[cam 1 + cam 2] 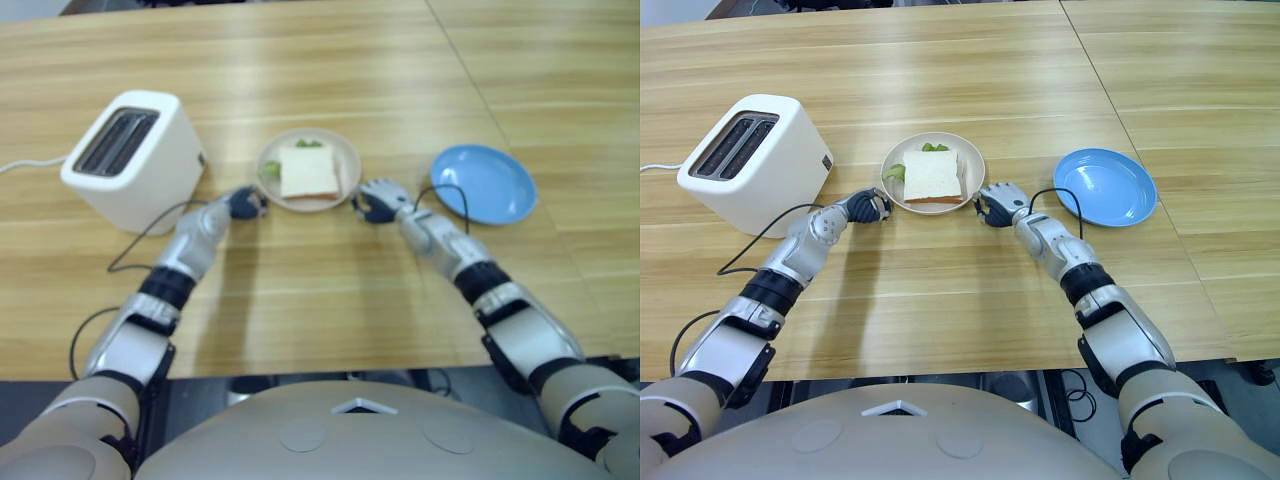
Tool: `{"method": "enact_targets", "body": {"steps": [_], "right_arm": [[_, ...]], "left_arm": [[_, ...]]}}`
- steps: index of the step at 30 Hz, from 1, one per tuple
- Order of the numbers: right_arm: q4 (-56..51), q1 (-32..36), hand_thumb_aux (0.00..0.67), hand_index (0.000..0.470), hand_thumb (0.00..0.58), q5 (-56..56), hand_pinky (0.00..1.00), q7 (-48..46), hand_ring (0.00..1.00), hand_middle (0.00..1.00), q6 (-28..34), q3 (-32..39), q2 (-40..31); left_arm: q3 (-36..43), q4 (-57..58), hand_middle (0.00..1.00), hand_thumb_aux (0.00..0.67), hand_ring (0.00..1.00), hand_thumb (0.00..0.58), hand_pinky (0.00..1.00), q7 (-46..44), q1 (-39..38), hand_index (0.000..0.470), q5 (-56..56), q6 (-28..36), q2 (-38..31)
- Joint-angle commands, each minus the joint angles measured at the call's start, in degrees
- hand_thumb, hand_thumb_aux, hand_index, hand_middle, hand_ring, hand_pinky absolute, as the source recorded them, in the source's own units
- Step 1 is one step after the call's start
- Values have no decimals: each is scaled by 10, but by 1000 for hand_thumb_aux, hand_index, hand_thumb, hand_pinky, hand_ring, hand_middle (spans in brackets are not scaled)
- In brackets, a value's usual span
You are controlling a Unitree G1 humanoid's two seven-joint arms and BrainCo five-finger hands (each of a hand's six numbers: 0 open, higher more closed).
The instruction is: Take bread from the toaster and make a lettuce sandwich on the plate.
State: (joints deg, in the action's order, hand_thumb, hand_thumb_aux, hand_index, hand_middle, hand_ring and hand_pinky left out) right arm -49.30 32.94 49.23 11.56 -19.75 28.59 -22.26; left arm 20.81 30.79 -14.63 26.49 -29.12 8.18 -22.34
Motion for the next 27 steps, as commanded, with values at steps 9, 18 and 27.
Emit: {"method": "enact_targets", "body": {"steps": [9,18,27], "right_arm": [[250,-153,0,0,0,-206,0,4,0,0,-57,-139,-65],[380,-244,0,0,0,-578,0,-137,0,0,15,-279,89],[349,-250,0,0,0,-589,0,-175,0,0,23,-313,116]], "left_arm": [[-194,-174,0,0,0,0,0,107,-51,0,167,-87,48],[-297,-129,0,0,0,0,0,104,-46,0,350,-101,173],[-291,-74,0,0,0,0,0,120,-35,0,339,-142,179]]}}
